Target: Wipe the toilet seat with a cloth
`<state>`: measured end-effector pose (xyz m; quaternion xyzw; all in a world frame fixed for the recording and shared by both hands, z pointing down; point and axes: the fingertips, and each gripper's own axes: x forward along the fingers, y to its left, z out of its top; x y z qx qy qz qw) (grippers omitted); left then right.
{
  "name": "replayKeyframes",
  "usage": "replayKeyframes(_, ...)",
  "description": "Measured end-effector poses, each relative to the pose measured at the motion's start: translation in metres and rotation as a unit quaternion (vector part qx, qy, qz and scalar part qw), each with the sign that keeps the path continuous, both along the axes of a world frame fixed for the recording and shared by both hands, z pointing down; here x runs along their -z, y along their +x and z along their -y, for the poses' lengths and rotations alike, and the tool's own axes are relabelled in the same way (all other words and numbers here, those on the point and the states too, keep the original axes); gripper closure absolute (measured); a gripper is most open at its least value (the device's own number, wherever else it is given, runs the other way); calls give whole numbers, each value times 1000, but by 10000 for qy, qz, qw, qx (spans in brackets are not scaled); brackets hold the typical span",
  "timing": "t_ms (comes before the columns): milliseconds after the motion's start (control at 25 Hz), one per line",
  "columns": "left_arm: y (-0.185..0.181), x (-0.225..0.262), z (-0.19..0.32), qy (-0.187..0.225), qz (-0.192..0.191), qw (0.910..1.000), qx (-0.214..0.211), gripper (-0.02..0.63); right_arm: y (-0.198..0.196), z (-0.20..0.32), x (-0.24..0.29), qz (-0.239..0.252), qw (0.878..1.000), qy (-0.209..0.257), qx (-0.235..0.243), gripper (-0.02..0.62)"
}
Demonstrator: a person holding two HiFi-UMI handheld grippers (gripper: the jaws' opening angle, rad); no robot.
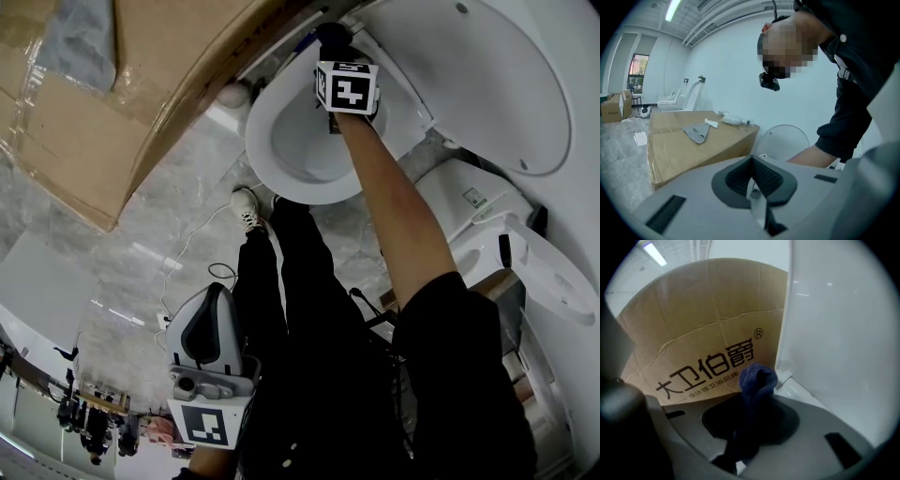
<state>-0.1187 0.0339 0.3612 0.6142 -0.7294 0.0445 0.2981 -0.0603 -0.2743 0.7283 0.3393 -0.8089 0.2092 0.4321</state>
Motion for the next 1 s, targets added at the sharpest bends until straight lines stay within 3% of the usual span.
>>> replayKeyframes(360,9,2,8,45,8,9998,-170,595,47,13,6,476,9865,5,-1569,509)
replayKeyframes(1000,26,6,12,97,25,9987,-494,595,120,6,8,553,9640,89,-2601,509)
